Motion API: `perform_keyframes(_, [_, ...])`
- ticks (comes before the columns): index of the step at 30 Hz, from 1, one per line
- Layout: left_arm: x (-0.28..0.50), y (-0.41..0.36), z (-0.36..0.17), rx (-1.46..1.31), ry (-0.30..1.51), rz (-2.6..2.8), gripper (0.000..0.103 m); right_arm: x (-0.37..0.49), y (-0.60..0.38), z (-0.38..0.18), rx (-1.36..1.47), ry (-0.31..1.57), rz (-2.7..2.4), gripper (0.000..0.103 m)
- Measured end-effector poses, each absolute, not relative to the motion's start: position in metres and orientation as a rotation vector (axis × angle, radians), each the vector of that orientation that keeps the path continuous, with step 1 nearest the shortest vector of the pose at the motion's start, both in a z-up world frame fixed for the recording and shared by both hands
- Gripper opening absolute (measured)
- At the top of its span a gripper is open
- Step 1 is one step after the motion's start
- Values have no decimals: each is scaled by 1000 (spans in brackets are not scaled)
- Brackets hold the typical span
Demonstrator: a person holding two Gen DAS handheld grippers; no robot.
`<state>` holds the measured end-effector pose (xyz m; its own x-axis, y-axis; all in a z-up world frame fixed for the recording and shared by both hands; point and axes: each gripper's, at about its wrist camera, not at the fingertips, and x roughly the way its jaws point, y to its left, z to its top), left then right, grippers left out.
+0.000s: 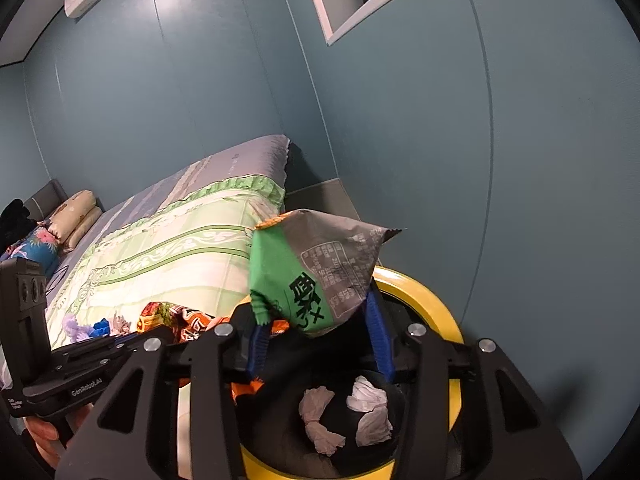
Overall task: Collect trash
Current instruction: 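Open both tools to drop the wrapper and packet into the bin, then move both open tools back toward the trash on the bed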
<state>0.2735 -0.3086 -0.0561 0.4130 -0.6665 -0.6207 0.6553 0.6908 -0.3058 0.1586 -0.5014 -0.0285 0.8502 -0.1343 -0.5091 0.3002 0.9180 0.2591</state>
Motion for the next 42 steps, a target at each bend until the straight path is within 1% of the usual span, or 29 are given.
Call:
perform_keyframes(1, [274, -309, -57, -17, 787, -831, 19, 158, -503, -29, 342, 506, -238, 43])
perform_keyframes(3, [276, -308, -58, -33, 794, -834, 36, 157, -506, -30, 352, 504, -241, 45])
perform_keyframes(5, [274, -307, -57, -40, 791, -828, 44, 155, -508, -31, 358, 501, -250, 46])
perform_keyframes(7, [274, -307, -56, -39, 790, -820, 46, 154, -511, -31, 368, 497, -251, 51])
perform_keyframes(9, [275, -305, -55, -52, 795, -822, 46, 152, -512, -30, 373, 492, -257, 53])
perform_keyframes(15, [275, -292, -48, -67, 777, -803, 46, 144, -513, -25, 378, 485, -264, 53])
perform_keyframes(23, [269, -258, -31, -96, 738, -764, 47, 134, -496, -6, 356, 458, -235, 53])
perform_keyframes(24, [268, -253, -29, -97, 732, -756, 50, 133, -492, -3, 351, 453, -223, 54])
perform_keyframes(28, [263, -228, -20, -103, 702, -716, 57, 132, -474, 8, 329, 441, -182, 59])
perform_keyframes(29, [263, -219, -18, -110, 695, -705, 61, 133, -468, 11, 322, 441, -170, 59])
perform_keyframes(31, [261, -203, -13, -115, 684, -683, 62, 136, -455, 15, 309, 441, -143, 62])
perform_keyframes(33, [265, -187, -7, -119, 669, -648, 68, 140, -439, 20, 298, 441, -99, 64])
perform_keyframes(39, [271, -129, 3, -153, 650, -540, 76, 151, -391, 29, 241, 444, 14, 70])
perform_keyframes(42, [277, -96, 5, -173, 645, -474, 80, 159, -364, 32, 205, 449, 75, 70])
